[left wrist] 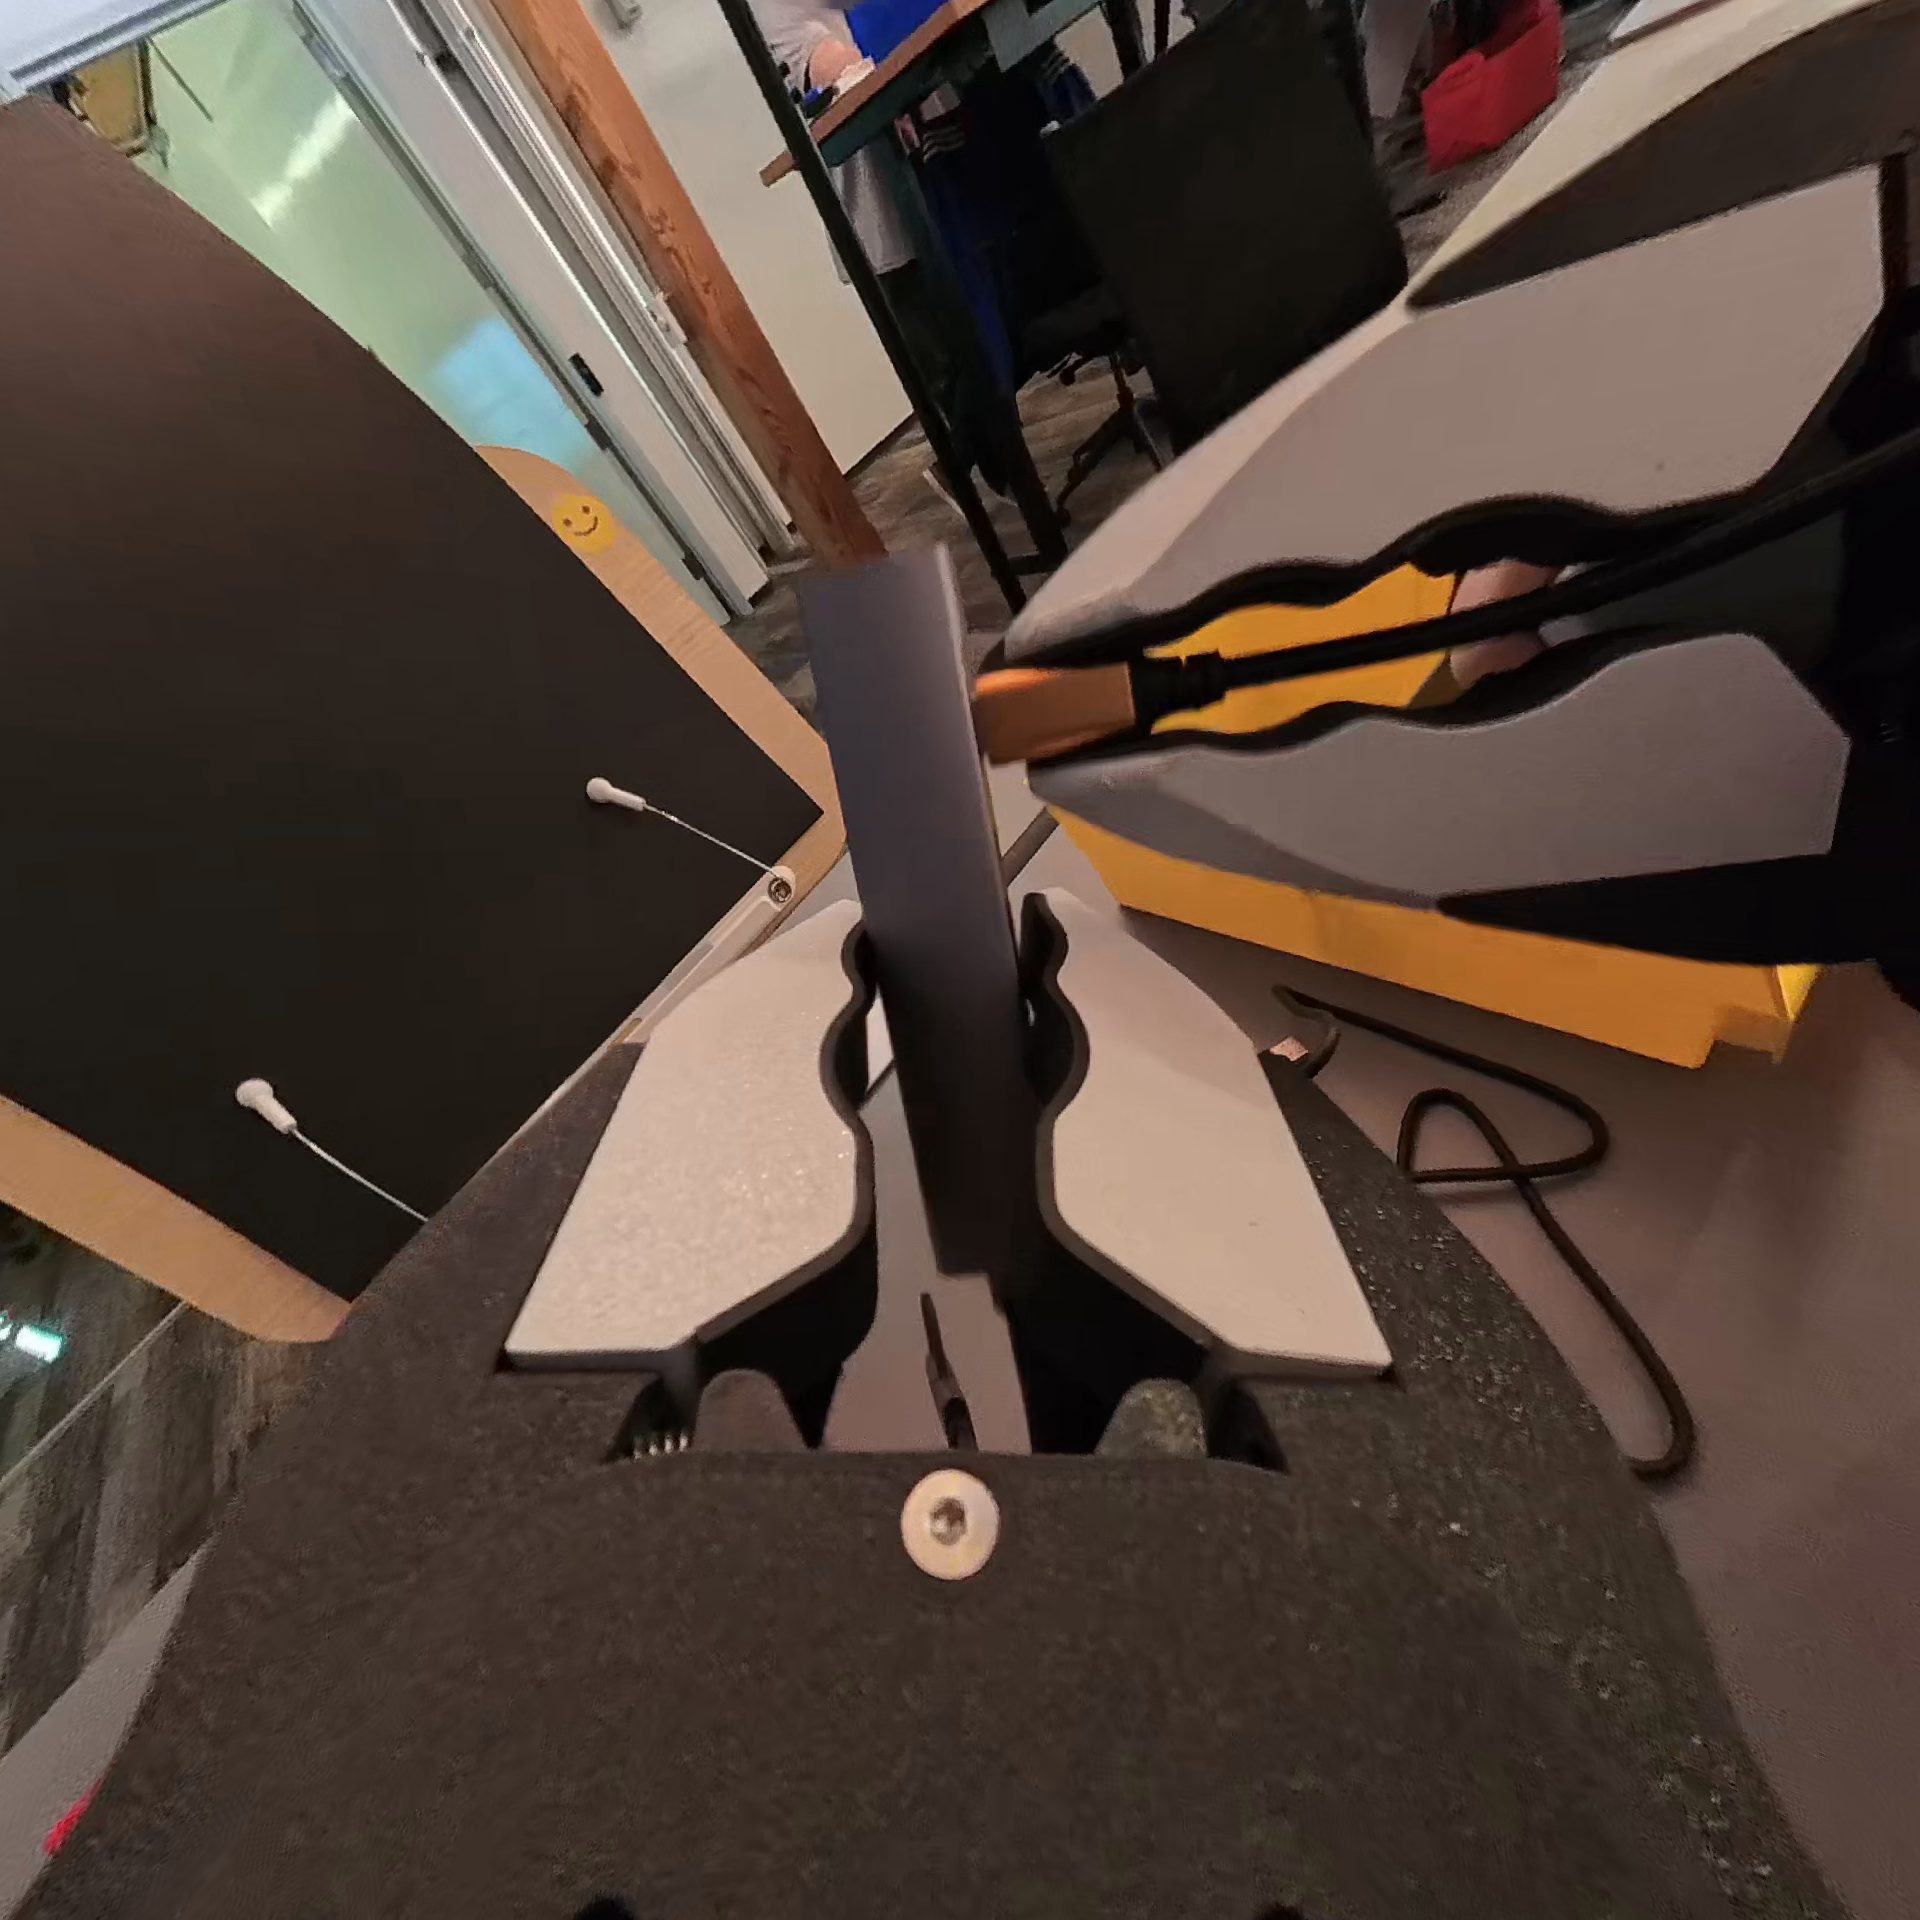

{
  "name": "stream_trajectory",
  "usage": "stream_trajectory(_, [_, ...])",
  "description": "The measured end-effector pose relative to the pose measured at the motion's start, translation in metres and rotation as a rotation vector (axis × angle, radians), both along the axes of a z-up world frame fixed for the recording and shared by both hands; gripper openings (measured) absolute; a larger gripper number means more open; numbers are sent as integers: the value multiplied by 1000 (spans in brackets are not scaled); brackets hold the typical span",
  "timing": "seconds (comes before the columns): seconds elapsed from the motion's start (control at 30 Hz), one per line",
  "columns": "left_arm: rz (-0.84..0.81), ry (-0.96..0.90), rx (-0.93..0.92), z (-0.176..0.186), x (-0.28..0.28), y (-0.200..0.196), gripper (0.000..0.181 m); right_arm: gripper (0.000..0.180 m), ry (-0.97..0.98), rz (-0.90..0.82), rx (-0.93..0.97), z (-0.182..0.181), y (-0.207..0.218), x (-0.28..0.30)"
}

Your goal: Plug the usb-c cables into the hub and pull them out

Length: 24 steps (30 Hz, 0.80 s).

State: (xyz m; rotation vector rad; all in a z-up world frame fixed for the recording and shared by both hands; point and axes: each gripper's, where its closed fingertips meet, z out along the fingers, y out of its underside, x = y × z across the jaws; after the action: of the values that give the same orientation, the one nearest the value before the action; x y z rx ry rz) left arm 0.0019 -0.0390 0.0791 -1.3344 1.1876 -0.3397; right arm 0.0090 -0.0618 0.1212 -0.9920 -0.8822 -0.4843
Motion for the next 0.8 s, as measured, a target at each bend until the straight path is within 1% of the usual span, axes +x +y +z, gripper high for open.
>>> stream_trajectory(0.03, [19,19,-11,-3,-2,2,28,14,5,-14,5,3,0,3])
stream_trajectory(0.1, [33,59,-52,-12,-6,4,40,14,46,-28,-7,9,0,12])
stream_trajectory(0.13, [22,54,-68,-13,-5,3,40,14,77,-26,-16,12,0,17])
stream_trajectory(0.33, [-87,-83,-120,-1,2,-6,31,14,187,-4,-78,14,5,28])
stream_trajectory(0.37, [-94,-89,-122,0,2,-7,25,14,198,-1,-86,14,6,29])
stream_trajectory(0.53, [-95,-115,-167,5,-5,-6,24,14,263,31,-169,8,14,30])
stream_trajectory(0.63, [-74,-137,-187,10,-12,-3,24,19,332,96,-250,4,17,26])
stream_trajectory(0.7, [-60,-133,-188,10,-17,-1,24,18,376,137,-267,4,17,25])
stream_trajectory(0.73, [-66,-124,-197,9,-18,-1,24,14,386,153,-275,3,17,25])
stream_trajectory(0.8, [-61,-119,-198,10,-19,-1,24,14,406,162,-302,0,20,24])
